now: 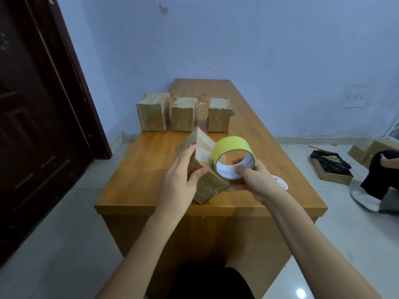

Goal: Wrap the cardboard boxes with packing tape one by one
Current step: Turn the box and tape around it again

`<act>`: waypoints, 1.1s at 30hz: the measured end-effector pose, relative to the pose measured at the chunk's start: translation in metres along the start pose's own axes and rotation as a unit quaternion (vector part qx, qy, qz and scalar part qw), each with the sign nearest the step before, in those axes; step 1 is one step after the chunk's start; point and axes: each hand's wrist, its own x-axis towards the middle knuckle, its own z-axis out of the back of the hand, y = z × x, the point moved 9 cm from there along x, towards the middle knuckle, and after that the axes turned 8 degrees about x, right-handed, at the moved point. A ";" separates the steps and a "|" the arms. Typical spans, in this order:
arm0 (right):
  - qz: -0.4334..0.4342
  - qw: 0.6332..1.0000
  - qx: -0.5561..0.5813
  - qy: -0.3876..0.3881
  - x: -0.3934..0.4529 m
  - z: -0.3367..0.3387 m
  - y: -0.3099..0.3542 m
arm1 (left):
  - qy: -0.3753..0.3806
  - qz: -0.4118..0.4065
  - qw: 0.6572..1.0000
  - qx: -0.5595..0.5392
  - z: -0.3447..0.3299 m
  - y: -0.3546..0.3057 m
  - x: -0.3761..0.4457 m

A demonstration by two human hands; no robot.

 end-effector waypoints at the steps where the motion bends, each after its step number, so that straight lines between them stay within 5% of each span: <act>1: 0.008 0.999 -0.033 0.003 0.001 -0.001 0.006 | 0.000 0.004 1.000 -0.014 0.003 0.002 -0.002; 8: 0.023 0.966 -0.250 0.064 0.008 -0.030 0.032 | 0.016 -0.096 0.973 0.209 0.017 -0.007 -0.007; 18: 0.050 0.878 -0.455 0.137 0.018 -0.059 0.047 | 0.027 -0.100 0.963 0.248 0.011 0.002 -0.021; 26: 0.070 0.906 -0.401 0.115 0.022 -0.063 0.052 | 0.033 -0.080 0.977 0.195 0.009 0.007 -0.022; 30: 0.039 0.940 -0.308 0.139 0.021 -0.048 0.055 | 0.027 -0.072 0.970 0.232 0.007 0.007 -0.023; 33: 0.034 0.966 -0.239 0.087 0.024 -0.031 0.048 | 0.037 -0.090 0.967 0.237 -0.001 0.007 -0.022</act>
